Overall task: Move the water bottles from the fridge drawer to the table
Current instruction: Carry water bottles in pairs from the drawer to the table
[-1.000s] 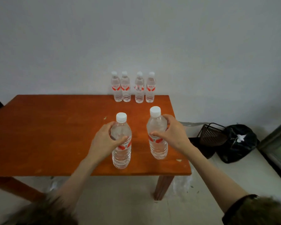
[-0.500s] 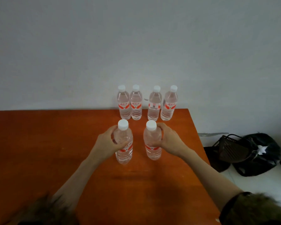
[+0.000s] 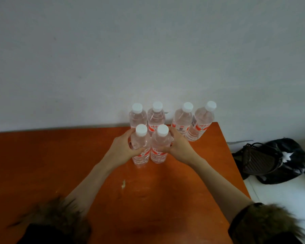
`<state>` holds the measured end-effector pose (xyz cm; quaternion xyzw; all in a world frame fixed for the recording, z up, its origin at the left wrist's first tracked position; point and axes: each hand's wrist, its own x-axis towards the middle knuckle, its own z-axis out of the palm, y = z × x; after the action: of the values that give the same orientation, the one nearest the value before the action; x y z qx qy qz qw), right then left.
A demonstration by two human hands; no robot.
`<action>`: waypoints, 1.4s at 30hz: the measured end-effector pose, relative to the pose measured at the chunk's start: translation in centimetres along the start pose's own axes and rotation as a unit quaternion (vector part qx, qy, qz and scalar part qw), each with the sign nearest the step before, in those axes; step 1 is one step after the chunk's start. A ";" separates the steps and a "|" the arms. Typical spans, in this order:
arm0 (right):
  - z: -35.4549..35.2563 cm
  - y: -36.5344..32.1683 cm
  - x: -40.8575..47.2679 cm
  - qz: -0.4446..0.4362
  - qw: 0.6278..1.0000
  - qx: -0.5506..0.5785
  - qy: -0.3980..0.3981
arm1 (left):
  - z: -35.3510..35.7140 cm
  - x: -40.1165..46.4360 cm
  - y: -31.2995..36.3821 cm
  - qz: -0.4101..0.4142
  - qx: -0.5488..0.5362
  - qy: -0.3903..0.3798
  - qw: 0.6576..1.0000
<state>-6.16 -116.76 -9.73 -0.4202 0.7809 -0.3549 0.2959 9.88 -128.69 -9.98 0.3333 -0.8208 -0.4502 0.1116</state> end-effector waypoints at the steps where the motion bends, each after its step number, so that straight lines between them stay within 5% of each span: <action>1: 0.0 0.0 0.4 -0.002 1.000 0.004 0.001 | -0.1 0.5 -0.2 0.002 -0.002 0.001 1.000; 15: -0.1 0.2 2.7 -0.010 1.000 -0.024 -0.004 | -0.2 3.0 -2.4 0.014 0.002 0.019 1.000; 21: 1.1 0.9 1.9 -0.019 0.998 0.047 0.035 | 1.1 1.2 -2.6 0.012 -0.063 0.068 0.996; 28: 1.5 0.4 -0.3 -0.027 0.998 0.050 0.042 | 1.9 -0.7 -1.9 0.013 -0.002 0.113 0.994; 32: 0.8 1.5 -3.9 0.014 0.998 -0.024 0.055 | 3.2 -4.2 -0.3 0.108 0.077 0.153 0.979; 38: -4.2 3.3 -13.0 0.021 0.960 -0.246 0.134 | 6.8 -7.1 4.4 0.186 0.166 0.050 0.967; 42: -8.8 5.0 -21.0 0.055 0.915 -0.354 0.186 | 10.0 -8.9 9.7 0.271 0.245 0.016 0.931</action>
<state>-5.18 -93.92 -5.31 -0.3801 0.9183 -0.1102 -0.0036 7.44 -112.65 -6.71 0.1219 -0.9628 -0.1824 0.1577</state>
